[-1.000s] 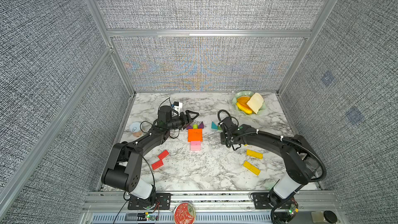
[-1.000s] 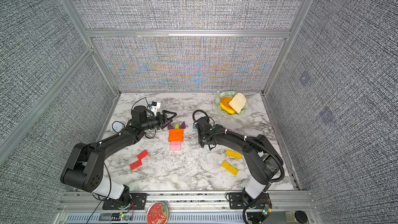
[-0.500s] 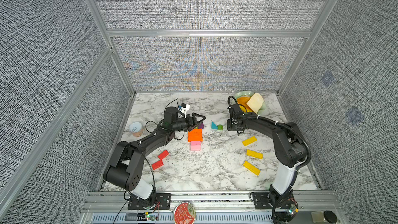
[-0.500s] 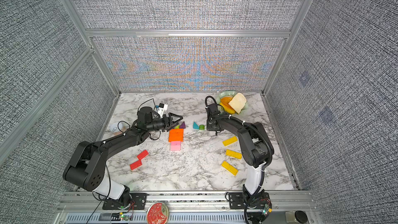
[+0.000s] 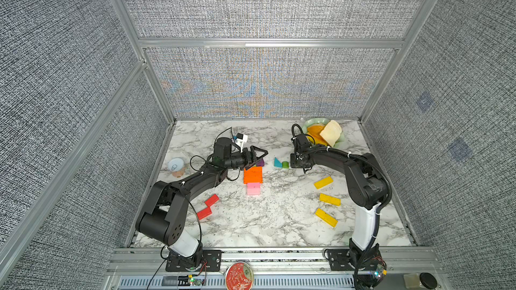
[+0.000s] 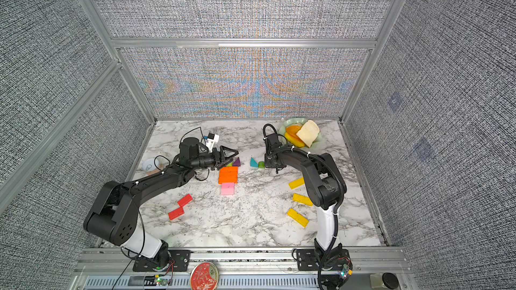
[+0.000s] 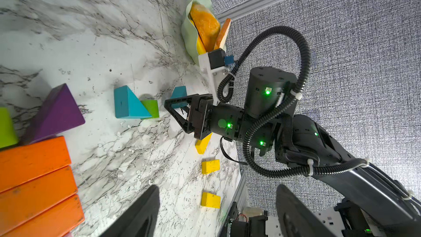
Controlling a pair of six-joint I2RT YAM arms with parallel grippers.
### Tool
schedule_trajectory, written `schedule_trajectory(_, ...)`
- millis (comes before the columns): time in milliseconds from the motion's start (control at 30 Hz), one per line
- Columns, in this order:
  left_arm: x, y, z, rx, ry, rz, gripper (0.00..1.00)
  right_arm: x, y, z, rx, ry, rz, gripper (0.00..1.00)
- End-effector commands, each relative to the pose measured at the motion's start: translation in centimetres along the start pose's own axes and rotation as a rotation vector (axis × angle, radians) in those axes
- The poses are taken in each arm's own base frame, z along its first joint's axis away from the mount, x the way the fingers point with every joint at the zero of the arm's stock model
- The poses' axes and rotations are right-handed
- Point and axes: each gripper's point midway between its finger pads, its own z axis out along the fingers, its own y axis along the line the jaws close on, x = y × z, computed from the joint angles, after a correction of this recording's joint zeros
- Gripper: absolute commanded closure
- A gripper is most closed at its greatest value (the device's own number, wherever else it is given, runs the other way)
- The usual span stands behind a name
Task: Assemble a carrot with building blocks
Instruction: Place the building block at the center of the board, then assemble the building block at the center of the board.
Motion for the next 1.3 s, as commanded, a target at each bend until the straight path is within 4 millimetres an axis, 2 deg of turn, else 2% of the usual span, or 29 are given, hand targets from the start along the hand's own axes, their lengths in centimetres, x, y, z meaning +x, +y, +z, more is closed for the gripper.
schedule_trajectory(0,-0.1,-0.4,0.0,0.010,0.001,0.025,0.19,0.1,0.4,-0.1,-0.019,0.001,0.005,0.54)
schedule_trajectory(167,-0.1,-0.2,0.1,0.008,0.003,0.020,0.19,0.4,0.4,-0.2,-0.022,0.013,0.005,0.48)
schedule_trajectory(267,0.0,-0.1,0.1,0.006,0.007,0.014,0.19,0.2,0.6,-0.7,-0.032,0.009,0.003,0.43)
schedule_trajectory(400,0.1,0.1,0.3,0.006,0.011,0.006,0.19,-0.2,0.8,-1.8,-0.054,-0.008,0.003,0.41)
schedule_trajectory(567,0.1,0.3,0.3,0.006,0.012,-0.001,0.19,-0.8,0.6,-2.3,-0.052,-0.009,-0.013,0.40)
schedule_trajectory(800,0.2,0.5,0.5,0.003,0.018,-0.005,0.19,-1.7,-0.4,-1.7,-0.011,-0.003,-0.007,0.38)
schedule_trajectory(1033,0.2,0.5,0.5,0.005,0.020,-0.007,0.19,-1.6,0.8,-1.0,-0.067,0.024,-0.011,0.38)
schedule_trajectory(1267,0.2,0.5,0.5,0.004,0.021,-0.011,0.19,-1.2,1.0,-1.4,-0.083,0.021,0.010,0.38)
